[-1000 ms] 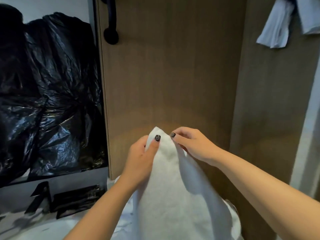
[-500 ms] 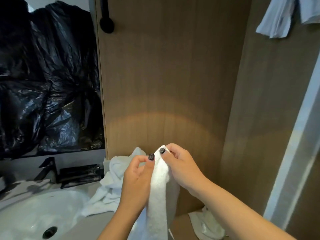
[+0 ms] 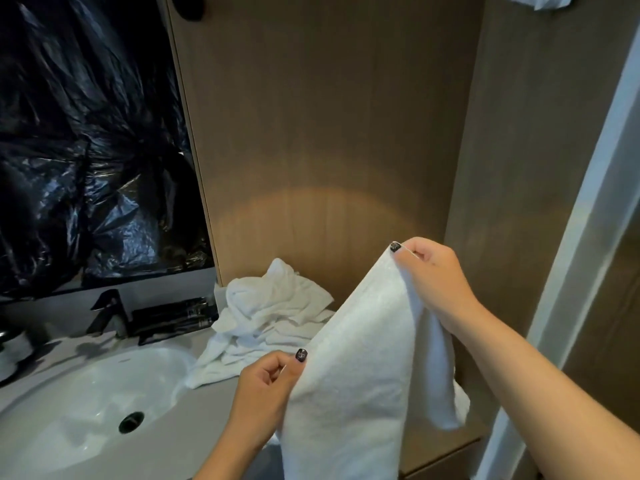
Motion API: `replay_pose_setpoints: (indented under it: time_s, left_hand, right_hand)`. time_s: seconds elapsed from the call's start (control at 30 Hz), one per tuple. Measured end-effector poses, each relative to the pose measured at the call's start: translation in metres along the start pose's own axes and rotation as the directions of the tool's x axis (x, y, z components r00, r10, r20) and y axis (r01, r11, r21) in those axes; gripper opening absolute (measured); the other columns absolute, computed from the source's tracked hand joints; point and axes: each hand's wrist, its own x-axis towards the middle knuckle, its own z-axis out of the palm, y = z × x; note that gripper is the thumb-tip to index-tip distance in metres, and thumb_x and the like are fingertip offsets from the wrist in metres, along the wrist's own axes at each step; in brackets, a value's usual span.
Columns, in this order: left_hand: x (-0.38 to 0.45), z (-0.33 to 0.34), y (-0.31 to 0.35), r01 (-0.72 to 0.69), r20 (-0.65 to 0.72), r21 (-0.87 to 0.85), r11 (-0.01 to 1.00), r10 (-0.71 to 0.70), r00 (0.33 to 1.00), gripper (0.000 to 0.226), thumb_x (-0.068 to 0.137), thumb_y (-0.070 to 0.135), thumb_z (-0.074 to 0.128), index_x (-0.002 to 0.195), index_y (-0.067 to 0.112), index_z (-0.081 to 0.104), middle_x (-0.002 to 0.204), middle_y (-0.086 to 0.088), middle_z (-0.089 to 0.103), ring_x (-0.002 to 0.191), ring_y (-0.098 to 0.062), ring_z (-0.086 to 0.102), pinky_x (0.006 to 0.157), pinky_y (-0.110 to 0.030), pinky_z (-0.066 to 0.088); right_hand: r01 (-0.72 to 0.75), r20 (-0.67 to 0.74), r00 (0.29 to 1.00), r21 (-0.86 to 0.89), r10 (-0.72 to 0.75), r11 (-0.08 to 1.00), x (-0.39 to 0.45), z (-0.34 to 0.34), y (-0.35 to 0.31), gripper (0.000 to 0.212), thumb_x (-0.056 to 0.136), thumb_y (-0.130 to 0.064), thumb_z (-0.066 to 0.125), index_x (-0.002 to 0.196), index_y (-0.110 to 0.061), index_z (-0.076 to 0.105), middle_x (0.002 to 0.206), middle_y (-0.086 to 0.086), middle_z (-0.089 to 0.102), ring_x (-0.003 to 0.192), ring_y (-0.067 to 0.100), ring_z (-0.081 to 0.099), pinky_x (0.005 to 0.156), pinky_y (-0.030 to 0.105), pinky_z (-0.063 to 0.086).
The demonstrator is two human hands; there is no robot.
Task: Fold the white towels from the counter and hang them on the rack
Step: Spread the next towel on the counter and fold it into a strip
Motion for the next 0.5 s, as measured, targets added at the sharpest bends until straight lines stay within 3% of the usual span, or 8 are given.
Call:
replay_pose_setpoints:
  time_s: [0.1,0.17,0.3,0.4,0.5]
  left_hand:
    - [-0.006,-0.006,0.005,-0.054,0.073,0.010,0.999,0.053,0.996,0.043,0.092,0.013,0.064,0.049,0.021,0.057,0.057,0.003,0.051,0.057,-0.007,0.043,0.053,-0.013,0.035]
    - [-0.007,-0.009,0.010,-0.114,0.097,0.053,0.992,0.109,0.989,0.043,0.092,0.013,0.063,0.051,0.023,0.056,0.058,0.003,0.047,0.059,-0.009,0.040,0.053,-0.015,0.032]
    - [-0.007,-0.011,0.021,-0.195,0.192,0.065,0.979,0.180,0.965,0.028,0.087,0.036,0.072,0.061,0.028,0.065,0.065,0.009,0.060,0.064,-0.007,0.052,0.060,-0.018,0.040]
    - [-0.010,-0.014,0.021,-0.214,0.254,0.010,0.977,0.204,0.946,0.029,0.074,0.051,0.067,0.070,0.023,0.069,0.071,0.002,0.067,0.068,-0.008,0.058,0.065,-0.021,0.046]
    - [-0.013,-0.021,0.014,-0.213,0.216,-0.012,0.977,0.211,0.953,0.027,0.070,0.052,0.067,0.065,0.025,0.068,0.064,0.006,0.064,0.062,-0.004,0.054,0.060,-0.016,0.043]
  right_hand:
    - [-0.131,0.179,0.976,0.043,0.122,0.990,-0.020,-0.009,0.004,0.021,0.092,-0.018,0.062,0.071,-0.016,0.063,0.069,-0.006,0.058,0.067,0.010,0.053,0.066,0.025,0.041]
    - [-0.158,0.345,0.923,-0.055,0.167,0.986,-0.034,-0.009,0.006,0.003,0.089,-0.021,0.068,0.088,-0.024,0.069,0.091,-0.012,0.066,0.087,0.007,0.061,0.078,0.022,0.048]
    - [-0.026,0.658,0.727,-0.258,0.196,0.966,-0.063,0.013,0.002,0.040,0.082,-0.032,0.076,0.120,-0.038,0.062,0.123,-0.027,0.057,0.113,-0.015,0.049,0.091,0.009,0.038]
    - [-0.014,0.773,0.617,-0.179,0.149,0.984,-0.086,0.040,0.000,0.035,0.085,-0.028,0.075,0.118,-0.029,0.067,0.120,-0.018,0.065,0.112,-0.005,0.056,0.098,0.018,0.042]
    - [-0.112,0.783,0.609,-0.069,0.123,0.991,-0.105,0.059,0.002,0.026,0.086,-0.029,0.074,0.103,-0.010,0.070,0.095,-0.005,0.069,0.088,0.005,0.060,0.084,0.029,0.045]
